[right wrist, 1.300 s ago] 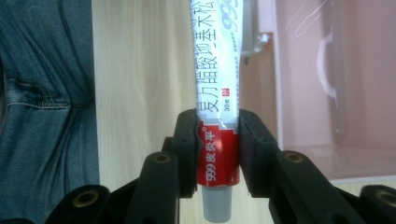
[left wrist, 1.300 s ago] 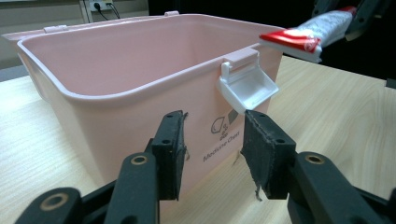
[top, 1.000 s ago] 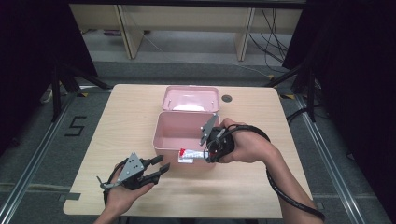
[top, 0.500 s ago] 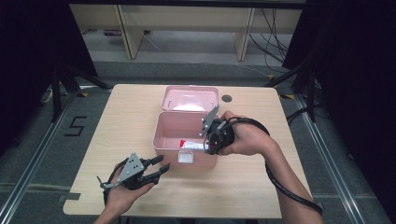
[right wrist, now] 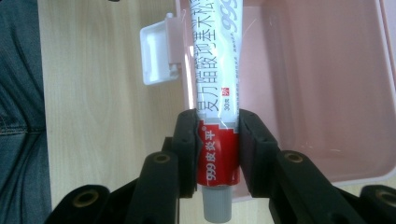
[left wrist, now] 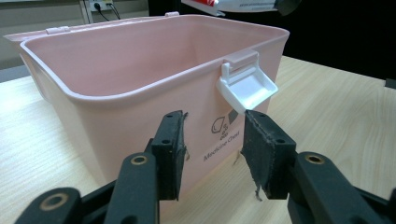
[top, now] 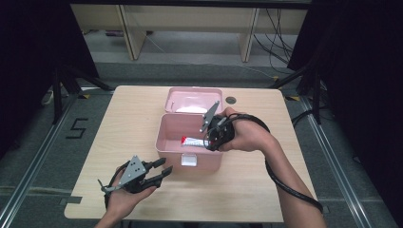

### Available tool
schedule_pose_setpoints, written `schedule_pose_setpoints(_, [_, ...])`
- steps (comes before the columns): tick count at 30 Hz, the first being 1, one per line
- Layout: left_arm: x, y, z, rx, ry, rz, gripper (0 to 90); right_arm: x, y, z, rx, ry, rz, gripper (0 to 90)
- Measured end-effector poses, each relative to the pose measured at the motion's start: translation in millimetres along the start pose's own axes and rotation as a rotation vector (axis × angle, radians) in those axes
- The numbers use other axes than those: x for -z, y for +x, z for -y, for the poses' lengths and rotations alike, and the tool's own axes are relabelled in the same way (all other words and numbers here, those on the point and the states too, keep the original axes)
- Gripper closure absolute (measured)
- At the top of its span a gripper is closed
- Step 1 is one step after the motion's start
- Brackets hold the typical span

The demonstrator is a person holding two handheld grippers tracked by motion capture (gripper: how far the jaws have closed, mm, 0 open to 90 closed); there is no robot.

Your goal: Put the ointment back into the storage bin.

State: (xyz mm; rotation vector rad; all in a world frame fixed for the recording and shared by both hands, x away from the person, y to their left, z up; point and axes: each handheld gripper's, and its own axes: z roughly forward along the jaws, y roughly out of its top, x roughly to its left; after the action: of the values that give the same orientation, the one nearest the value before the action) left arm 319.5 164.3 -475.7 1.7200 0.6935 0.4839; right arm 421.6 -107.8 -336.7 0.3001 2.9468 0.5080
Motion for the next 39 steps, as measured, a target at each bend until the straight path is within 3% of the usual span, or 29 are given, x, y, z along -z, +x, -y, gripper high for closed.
schedule_pose_setpoints(13, [-0.7, -1.2, 0.5, 0.004, 0.000, 0.002, 58.2, -11.2, -9.9, -2.2, -0.011, 0.003, -0.003, 71.4])
schedule_pose_setpoints(14, [-0.6, -1.2, 0.6, 0.004, 0.000, 0.002, 58.2, -13.2, -12.7, -2.8, 0.029, -0.015, -0.002, 71.4])
schedule_pose_setpoints(19, [-0.6, -1.5, 1.7, 0.003, 0.005, 0.003, 58.2, -17.9, -14.9, -4.6, 0.041, -0.014, -0.006, 71.3])
schedule_pose_setpoints(26, [0.0, -1.2, 2.2, 0.003, 0.004, 0.003, 58.2, -23.0, -15.1, -5.1, -0.004, 0.029, -0.007, 71.3])
schedule_pose_setpoints(29, [-0.4, -1.5, 2.3, 0.004, 0.004, 0.004, 58.2, -25.1, -19.8, -4.9, 0.046, 0.039, 0.000, 71.4])
schedule_pose_setpoints(31, [-0.8, -1.8, 2.3, 0.005, 0.004, 0.004, 58.1, -26.8, -19.1, -4.6, 0.019, 0.046, -0.003, 71.4])
schedule_pose_setpoints(33, [-1.1, -2.0, 2.3, 0.006, 0.004, 0.005, 58.2, -28.9, -20.6, -4.9, 0.041, 0.052, -0.003, 71.4])
schedule_pose_setpoints(36, [-1.5, -2.3, 2.4, 0.008, 0.001, 0.005, 58.2, -31.6, -20.0, -5.3, 0.022, 0.063, -0.009, 71.4])
schedule_pose_setpoints(37, [-1.5, -2.4, 2.4, 0.008, 0.000, 0.005, 58.2, -33.0, -22.3, -4.9, 0.049, 0.057, -0.012, 71.4])
schedule_pose_setpoints(39, [-1.3, -2.4, 2.4, 0.007, 0.004, 0.006, 58.2, -34.4, -21.3, -6.0, 0.046, 0.071, -0.010, 71.4])
